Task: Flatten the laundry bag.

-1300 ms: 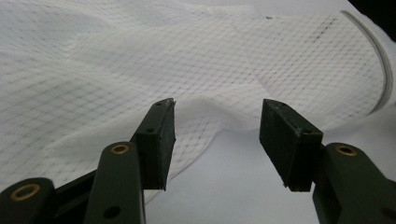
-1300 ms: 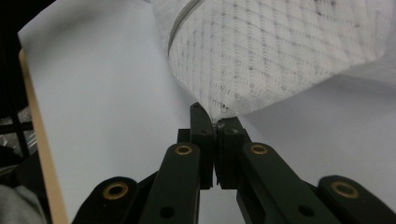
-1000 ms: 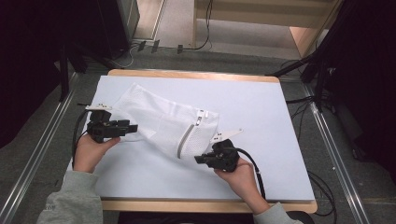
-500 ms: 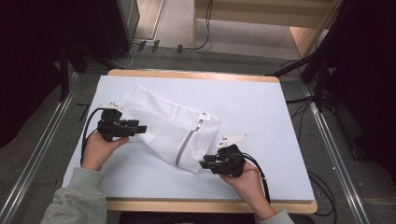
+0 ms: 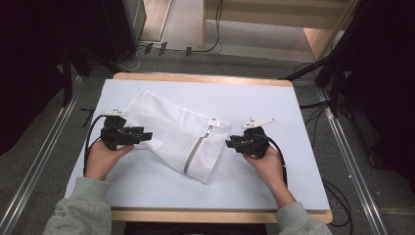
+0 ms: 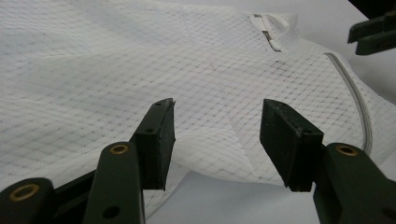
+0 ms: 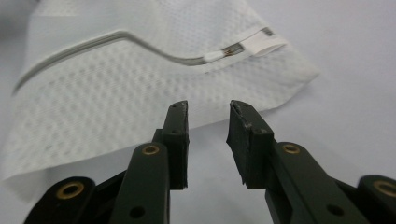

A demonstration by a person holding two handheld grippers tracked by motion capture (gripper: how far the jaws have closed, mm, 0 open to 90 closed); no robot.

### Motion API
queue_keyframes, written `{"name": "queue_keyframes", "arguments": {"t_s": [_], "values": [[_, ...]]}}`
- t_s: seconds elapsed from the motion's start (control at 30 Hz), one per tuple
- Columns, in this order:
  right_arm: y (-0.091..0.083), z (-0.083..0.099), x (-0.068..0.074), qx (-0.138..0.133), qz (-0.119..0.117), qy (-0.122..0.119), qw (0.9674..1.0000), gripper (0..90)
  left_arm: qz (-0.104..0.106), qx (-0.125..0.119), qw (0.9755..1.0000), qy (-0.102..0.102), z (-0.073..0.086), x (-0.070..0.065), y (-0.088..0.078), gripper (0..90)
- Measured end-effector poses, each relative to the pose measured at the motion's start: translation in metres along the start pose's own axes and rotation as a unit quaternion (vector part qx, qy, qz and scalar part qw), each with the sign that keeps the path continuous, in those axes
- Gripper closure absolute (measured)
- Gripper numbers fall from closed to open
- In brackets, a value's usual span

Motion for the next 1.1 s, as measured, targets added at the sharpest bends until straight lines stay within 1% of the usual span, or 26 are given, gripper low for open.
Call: {"name": "queue_keyframes", "arguments": {"t_s": [0.03,0.07,0.1,0.27,0.37,0.43,0.5,0.57,0.6,0.67,0.73,0.77,0.87,0.93,1.0,1.07,1.1], "values": [[0.000,0.000,0.000,0.000,0.000,0.000,1.0000,68.7,0.000,-0.002,1.0000,-0.002,0.001,0.000,-0.001,46.1],[0.006,-0.003,-0.009,0.004,0.002,0.000,1.0000,68.0,-0.001,0.000,1.0000,-0.002,0.003,-0.001,-0.002,45.9],[0.006,-0.003,-0.009,0.004,0.002,0.000,1.0000,68.0,-0.002,-0.002,1.0000,-0.004,0.005,-0.002,-0.003,45.9],[0.020,-0.010,-0.030,0.009,0.015,0.006,0.9998,67.6,-0.005,0.003,1.0000,-0.003,0.017,-0.007,-0.007,45.6],[0.028,-0.016,-0.041,0.010,0.018,0.014,0.9997,66.7,-0.009,0.006,0.9999,-0.005,0.023,-0.006,-0.009,45.5],[0.034,-0.021,-0.048,0.008,0.018,0.021,0.9996,65.8,-0.011,0.004,0.9999,-0.010,0.025,-0.005,-0.012,45.5],[0.041,-0.028,-0.054,0.007,0.017,0.021,0.9996,63.3,-0.012,0.000,0.9998,-0.014,0.027,-0.002,-0.014,45.5],[0.050,-0.032,-0.058,0.009,0.016,0.023,0.9996,60.6,-0.014,-0.002,0.9997,-0.020,0.028,0.001,-0.016,45.5],[0.055,-0.034,-0.060,0.014,0.016,0.021,0.9996,60.0,-0.015,-0.003,0.9996,-0.022,0.029,0.002,-0.016,45.5],[0.065,-0.035,-0.064,0.021,0.014,0.024,0.9994,59.1,-0.017,0.000,0.9996,-0.020,0.030,0.004,-0.017,45.5],[0.075,-0.033,-0.067,0.024,0.015,0.026,0.9993,59.1,-0.018,-0.001,0.9996,-0.023,0.030,0.005,-0.017,45.5],[0.075,-0.033,-0.067,0.024,0.015,0.026,0.9993,59.1,-0.018,-0.002,0.9996,-0.024,0.030,0.005,-0.017,45.5],[0.081,-0.028,-0.067,0.043,0.017,0.026,0.9986,59.2,-0.018,-0.002,0.9995,-0.026,0.030,0.007,-0.017,45.5],[0.082,-0.027,-0.066,0.044,0.019,0.024,0.9986,61.8,-0.017,-0.002,0.9995,-0.026,0.029,0.007,-0.016,45.5],[0.081,-0.027,-0.065,0.048,0.018,0.023,0.9984,69.9,-0.016,-0.002,0.9995,-0.026,0.029,0.007,-0.015,45.5],[0.081,-0.026,-0.065,0.050,0.027,0.018,0.9982,75.6,-0.016,-0.002,0.9995,-0.026,0.028,0.007,-0.014,45.5],[0.080,-0.025,-0.065,0.054,0.032,0.016,0.9979,79.9,-0.016,0.000,0.9996,-0.025,0.028,0.007,-0.014,45.5]]}}
Point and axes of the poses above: each handheld gripper's, and its own axes: y roughly forward along the jaws, z roughly out of its underside, x roughly to its left, the point moved 6 cm from there along y, roughly forward along the jaws, and after that the axes turned 11 degrees about -y, right-handed, at the moved point
